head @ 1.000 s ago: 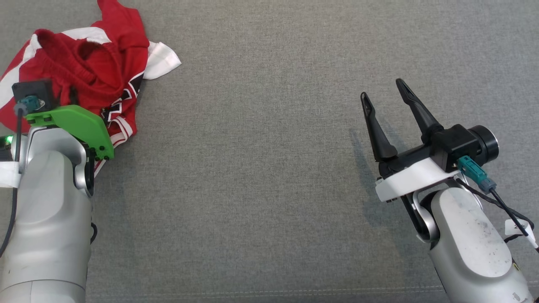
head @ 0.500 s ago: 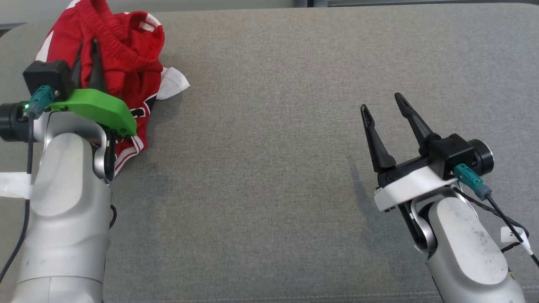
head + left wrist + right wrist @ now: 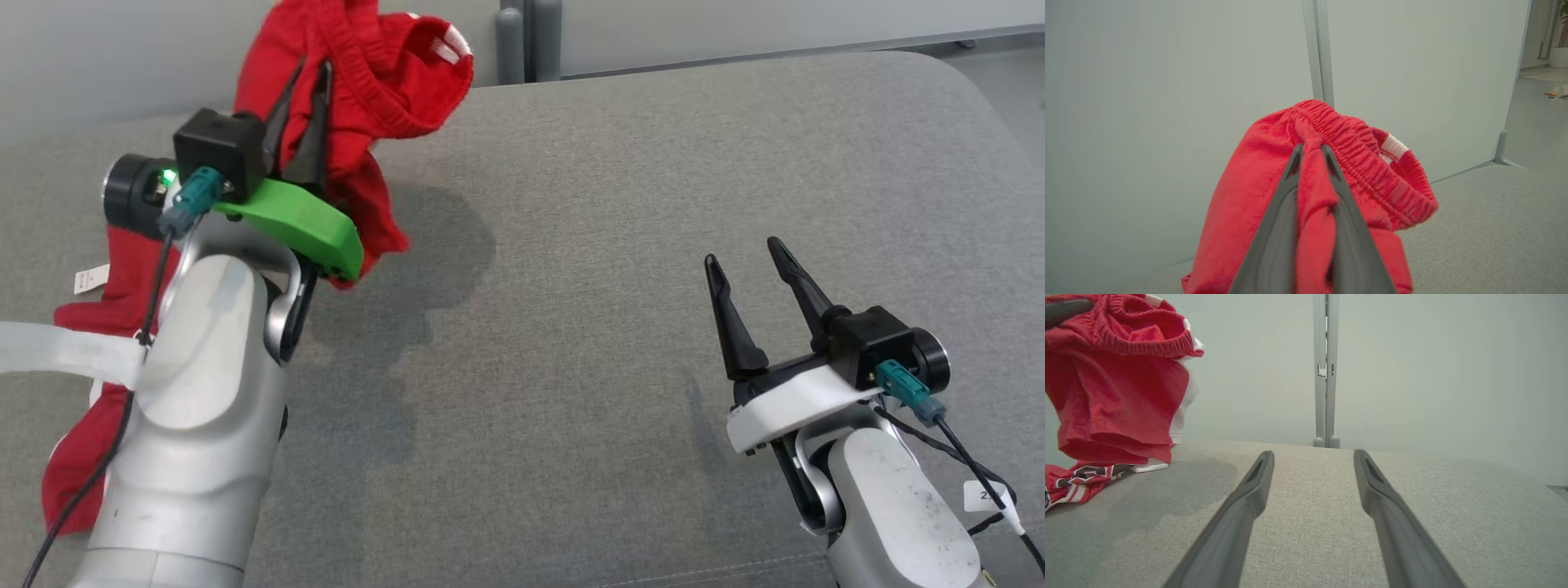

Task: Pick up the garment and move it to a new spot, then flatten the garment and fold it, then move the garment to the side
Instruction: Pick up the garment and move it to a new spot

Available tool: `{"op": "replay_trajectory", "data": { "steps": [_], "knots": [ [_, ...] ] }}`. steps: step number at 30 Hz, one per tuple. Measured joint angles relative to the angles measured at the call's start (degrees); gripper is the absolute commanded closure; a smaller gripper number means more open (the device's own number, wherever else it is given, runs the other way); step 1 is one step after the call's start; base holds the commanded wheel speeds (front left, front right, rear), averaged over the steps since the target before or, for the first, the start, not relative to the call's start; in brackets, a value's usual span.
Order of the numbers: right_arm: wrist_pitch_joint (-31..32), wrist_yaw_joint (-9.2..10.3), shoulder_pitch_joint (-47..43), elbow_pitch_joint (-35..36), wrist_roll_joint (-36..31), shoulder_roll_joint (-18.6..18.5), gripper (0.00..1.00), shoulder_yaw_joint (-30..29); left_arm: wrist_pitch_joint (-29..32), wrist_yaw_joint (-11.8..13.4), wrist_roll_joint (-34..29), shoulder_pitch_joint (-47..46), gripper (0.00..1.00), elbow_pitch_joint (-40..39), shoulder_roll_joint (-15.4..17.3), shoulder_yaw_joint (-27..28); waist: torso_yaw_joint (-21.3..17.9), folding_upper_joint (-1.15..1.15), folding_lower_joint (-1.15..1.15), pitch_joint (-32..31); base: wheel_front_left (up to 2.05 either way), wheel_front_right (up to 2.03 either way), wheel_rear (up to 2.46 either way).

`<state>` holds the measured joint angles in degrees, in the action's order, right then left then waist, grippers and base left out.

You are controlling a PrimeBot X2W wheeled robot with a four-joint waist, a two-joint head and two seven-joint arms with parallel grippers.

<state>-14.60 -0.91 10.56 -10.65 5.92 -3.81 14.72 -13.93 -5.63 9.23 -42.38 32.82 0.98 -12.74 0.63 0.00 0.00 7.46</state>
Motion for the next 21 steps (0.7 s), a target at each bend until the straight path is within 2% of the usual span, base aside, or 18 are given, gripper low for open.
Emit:
{"op": "replay_trajectory", "data": {
  "steps": [5, 8, 15, 21],
  "knots": [
    [0.0, -0.02, -0.62, 0.09, 0.2, 0.15, 0.0, 0.74, 0.35, -0.4, 0.92, 4.49, 1.0, 0.22, 0.03, -5.06, -3.27, 0.0, 0.0, -0.92, 0.0, 0.0, 0.0],
    [0.0, -0.11, -0.62, 0.15, 0.21, 0.21, 0.0, 1.21, 0.86, -0.43, 3.64, 7.7, 1.0, 0.55, 0.22, -9.64, -5.42, 0.0, 0.0, -1.1, 0.0, 0.0, 0.0],
    [0.0, -1.05, -0.58, 0.36, 0.3, 0.29, 0.0, 2.79, 0.8, -0.32, 6.57, 11.14, 1.0, -0.03, 0.55, -18.2, -11.37, 0.0, 0.0, -0.43, 0.0, 0.0, 0.0],
    [0.0, -1.6, -0.37, 0.48, 0.46, 0.34, 0.0, 4.22, 0.76, 2.24, 8.28, 11.66, 1.0, 0.56, 0.66, -20.29, -15.73, 0.0, 0.0, 0.73, 0.0, 0.0, 0.0]
  ]
}}
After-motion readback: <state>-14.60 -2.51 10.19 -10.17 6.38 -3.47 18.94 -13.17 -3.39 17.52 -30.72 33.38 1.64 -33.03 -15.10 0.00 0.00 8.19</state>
